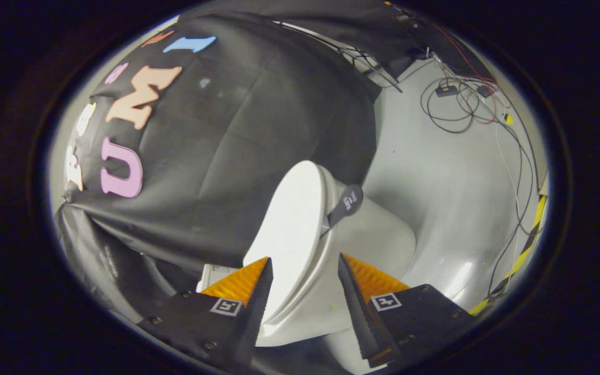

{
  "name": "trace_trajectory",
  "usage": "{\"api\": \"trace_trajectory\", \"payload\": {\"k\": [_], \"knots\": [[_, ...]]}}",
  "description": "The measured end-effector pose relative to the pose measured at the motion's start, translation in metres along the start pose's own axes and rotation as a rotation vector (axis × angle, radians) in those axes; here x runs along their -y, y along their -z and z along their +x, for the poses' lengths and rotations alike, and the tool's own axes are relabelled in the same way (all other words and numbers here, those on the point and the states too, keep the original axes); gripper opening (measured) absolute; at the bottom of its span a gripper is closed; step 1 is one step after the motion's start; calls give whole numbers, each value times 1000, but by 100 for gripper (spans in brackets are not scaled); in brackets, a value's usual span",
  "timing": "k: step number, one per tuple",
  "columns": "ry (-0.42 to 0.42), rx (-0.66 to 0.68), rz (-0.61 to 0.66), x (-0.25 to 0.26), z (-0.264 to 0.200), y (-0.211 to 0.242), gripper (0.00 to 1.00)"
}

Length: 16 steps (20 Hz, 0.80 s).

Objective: Open the toilet lid.

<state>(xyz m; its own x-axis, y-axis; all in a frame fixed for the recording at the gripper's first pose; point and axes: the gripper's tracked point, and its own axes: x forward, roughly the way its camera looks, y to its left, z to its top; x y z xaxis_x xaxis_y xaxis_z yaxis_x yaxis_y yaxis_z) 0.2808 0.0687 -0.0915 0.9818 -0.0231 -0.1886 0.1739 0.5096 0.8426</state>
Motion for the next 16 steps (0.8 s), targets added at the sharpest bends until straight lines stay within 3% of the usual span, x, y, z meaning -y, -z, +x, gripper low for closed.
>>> {"api": "trace_trajectory", "payload": {"k": [3,6,12,14,15,16], "knots": [[-83,103,132,2,20,-21,72],[-66,184,261,23,36,-42,72],[-74,219,368,47,65,-66,71],[-96,202,412,46,76,-69,46],[-137,224,426,40,77,-75,46],[-121,213,421,42,81,-75,39]]}}
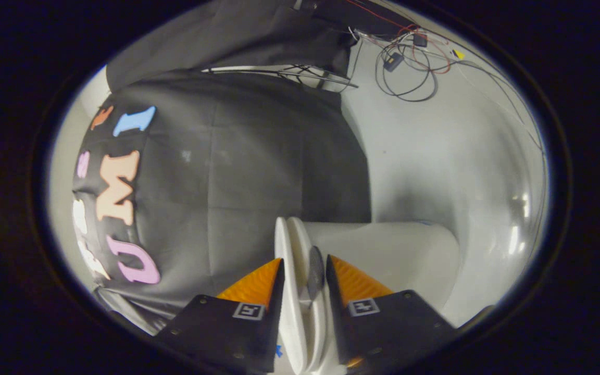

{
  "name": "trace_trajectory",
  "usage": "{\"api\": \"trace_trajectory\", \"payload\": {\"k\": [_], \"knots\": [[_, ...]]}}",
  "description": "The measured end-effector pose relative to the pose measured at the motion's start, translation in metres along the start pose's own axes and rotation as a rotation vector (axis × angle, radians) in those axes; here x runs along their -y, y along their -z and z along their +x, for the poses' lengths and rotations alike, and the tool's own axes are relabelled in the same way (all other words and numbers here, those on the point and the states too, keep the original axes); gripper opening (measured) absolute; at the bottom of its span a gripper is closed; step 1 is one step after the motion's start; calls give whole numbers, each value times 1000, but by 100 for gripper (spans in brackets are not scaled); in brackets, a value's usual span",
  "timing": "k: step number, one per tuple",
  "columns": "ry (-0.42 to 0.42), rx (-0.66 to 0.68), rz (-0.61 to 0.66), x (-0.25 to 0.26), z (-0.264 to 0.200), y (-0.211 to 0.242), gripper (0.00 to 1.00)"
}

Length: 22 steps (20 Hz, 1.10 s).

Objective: Open the toilet lid.

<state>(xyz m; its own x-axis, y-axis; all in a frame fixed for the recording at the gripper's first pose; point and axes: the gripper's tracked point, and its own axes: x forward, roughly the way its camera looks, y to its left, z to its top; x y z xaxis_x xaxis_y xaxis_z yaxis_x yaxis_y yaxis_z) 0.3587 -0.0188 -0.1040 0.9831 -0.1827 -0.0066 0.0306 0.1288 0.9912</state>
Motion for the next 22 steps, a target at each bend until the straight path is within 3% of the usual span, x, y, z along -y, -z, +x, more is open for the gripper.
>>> {"api": "trace_trajectory", "payload": {"k": [2,8,12,16,22], "knots": [[-40,0,-9,-9,-3,1,25],[-243,-4,-150,-76,-18,5,25],[-290,-12,-332,-146,-32,24,25],[-429,-38,-450,-239,-53,80,25],[-534,-85,-637,-334,-87,184,25]]}}
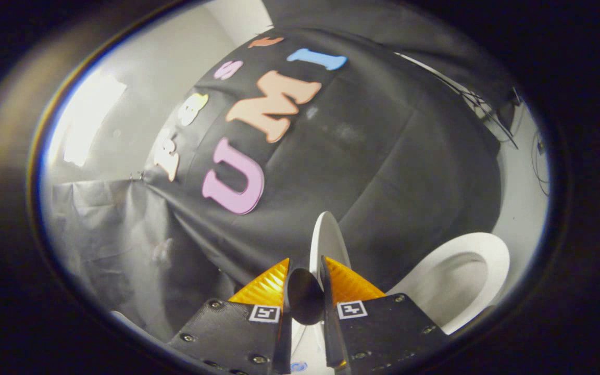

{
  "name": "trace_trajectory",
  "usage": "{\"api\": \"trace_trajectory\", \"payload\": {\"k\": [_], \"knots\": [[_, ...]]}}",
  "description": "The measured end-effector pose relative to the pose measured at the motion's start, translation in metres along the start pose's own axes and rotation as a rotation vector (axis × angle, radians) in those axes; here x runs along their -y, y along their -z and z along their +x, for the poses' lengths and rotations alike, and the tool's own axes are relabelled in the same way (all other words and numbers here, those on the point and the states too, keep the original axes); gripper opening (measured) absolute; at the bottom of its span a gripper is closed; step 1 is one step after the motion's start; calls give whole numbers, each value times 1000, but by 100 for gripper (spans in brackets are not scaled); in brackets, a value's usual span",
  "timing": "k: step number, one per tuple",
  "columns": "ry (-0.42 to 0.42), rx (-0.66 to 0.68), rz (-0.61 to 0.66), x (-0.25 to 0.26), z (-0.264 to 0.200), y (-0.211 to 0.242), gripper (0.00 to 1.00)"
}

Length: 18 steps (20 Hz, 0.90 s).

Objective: Open the toilet lid.

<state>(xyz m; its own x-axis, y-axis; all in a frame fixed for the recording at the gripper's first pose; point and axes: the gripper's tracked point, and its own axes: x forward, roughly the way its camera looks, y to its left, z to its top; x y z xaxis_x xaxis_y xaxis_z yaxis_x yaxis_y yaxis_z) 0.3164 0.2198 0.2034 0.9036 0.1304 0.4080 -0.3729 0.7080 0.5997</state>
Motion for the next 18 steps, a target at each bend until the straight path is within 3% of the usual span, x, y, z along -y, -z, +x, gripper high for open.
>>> {"api": "trace_trajectory", "payload": {"k": [11,18], "knots": [[-154,-85,-149,-126,21,74,31],[-208,-170,-249,-177,27,132,31]]}}
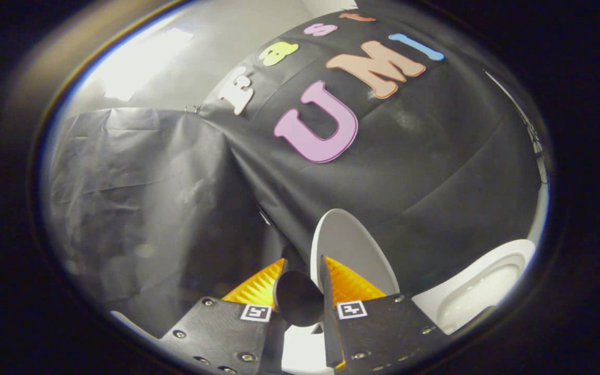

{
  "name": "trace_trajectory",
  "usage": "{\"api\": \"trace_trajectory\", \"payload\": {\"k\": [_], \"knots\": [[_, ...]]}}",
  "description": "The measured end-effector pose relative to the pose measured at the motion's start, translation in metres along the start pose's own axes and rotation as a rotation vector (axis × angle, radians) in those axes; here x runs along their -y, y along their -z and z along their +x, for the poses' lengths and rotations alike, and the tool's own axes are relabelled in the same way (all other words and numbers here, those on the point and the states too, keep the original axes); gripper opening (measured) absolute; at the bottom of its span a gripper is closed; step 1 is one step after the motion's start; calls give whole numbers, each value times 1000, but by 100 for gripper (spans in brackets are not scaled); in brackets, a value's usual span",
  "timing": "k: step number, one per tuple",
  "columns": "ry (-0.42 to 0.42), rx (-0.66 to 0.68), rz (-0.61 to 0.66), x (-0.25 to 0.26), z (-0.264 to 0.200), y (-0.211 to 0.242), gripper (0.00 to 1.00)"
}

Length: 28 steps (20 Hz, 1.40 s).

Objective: Open the toilet lid.

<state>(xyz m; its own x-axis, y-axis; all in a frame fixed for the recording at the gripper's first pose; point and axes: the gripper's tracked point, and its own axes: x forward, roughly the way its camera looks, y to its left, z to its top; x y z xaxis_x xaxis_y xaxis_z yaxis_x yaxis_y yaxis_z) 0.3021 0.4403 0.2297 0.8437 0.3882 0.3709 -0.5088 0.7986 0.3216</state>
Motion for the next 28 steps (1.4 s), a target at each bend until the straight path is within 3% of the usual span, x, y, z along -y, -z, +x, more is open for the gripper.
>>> {"api": "trace_trajectory", "payload": {"k": [10,15,18,22,28], "knots": [[-80,-172,-142,-62,36,56,31],[-48,-241,-246,-69,39,78,31],[-40,-271,-300,-70,37,82,47],[-72,-226,-278,-83,33,71,56],[-165,-155,-309,-116,14,44,56]]}}
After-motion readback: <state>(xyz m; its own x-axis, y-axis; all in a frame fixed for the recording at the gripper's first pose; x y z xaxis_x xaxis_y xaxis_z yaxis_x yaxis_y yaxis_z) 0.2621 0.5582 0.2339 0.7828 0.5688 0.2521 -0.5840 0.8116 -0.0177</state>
